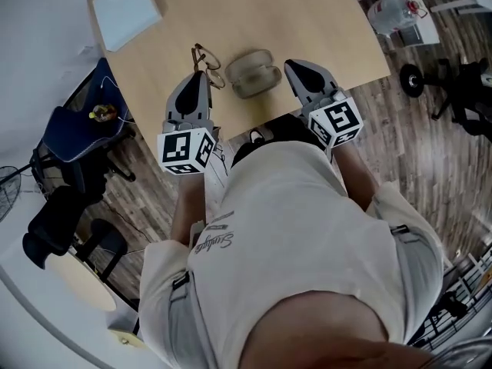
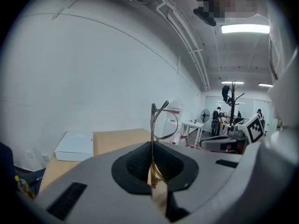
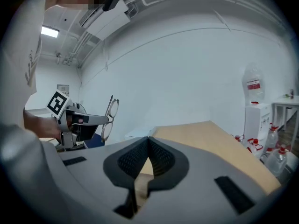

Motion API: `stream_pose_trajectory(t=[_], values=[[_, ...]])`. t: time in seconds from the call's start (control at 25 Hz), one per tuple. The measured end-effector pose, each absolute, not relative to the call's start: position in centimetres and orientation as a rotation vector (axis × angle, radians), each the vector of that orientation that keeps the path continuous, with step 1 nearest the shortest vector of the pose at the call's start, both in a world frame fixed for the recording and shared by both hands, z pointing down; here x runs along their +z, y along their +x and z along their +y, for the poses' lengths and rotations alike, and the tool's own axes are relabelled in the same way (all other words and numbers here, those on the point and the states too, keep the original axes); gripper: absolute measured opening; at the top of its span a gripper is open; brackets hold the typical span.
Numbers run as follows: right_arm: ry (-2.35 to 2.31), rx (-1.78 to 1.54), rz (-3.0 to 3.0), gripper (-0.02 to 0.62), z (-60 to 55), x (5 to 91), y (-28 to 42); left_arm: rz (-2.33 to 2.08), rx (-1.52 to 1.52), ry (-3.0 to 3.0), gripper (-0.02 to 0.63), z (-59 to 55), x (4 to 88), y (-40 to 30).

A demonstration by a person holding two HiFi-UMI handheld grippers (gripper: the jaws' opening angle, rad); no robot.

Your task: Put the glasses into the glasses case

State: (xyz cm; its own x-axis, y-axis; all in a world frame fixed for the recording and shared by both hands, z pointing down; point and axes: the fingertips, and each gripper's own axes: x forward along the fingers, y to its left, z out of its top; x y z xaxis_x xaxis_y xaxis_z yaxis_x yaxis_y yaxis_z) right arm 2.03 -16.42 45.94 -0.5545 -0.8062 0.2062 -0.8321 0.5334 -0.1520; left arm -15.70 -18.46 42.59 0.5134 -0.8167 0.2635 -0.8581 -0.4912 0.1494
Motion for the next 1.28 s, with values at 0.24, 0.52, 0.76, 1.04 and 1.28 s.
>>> stream_pose_trajectory(t=[0.24, 0.52, 0.76, 1.04, 1.28], values=[[1.369, 0.355, -2.694, -0.003, -20.5, 47.2, 4.3, -1.463, 0.294, 2.471, 0.02, -20.8, 43.5, -13.4], [1.303, 0.365, -2.723, -0.004, -23.2, 49.1, 6.6, -1.502, 0.377, 2.455, 0.02, -22.5, 45.0, -11.3], [1.275, 0.388, -2.719, -0.003, -23.9, 50.5, 7.0, -1.469, 0.511, 2.501, 0.02, -22.6, 47.1, -10.3], [1.265, 0.385, -2.727, -0.005, -22.9, 50.8, 7.0, -1.312, 0.651, 2.566, 0.02, -21.3, 50.1, -8.4], [1.31, 0.46, -2.717, -0.004, -22.1, 51.4, 7.8, -1.157, 0.848, 2.627, 0.02, -19.8, 53.2, -7.2]])
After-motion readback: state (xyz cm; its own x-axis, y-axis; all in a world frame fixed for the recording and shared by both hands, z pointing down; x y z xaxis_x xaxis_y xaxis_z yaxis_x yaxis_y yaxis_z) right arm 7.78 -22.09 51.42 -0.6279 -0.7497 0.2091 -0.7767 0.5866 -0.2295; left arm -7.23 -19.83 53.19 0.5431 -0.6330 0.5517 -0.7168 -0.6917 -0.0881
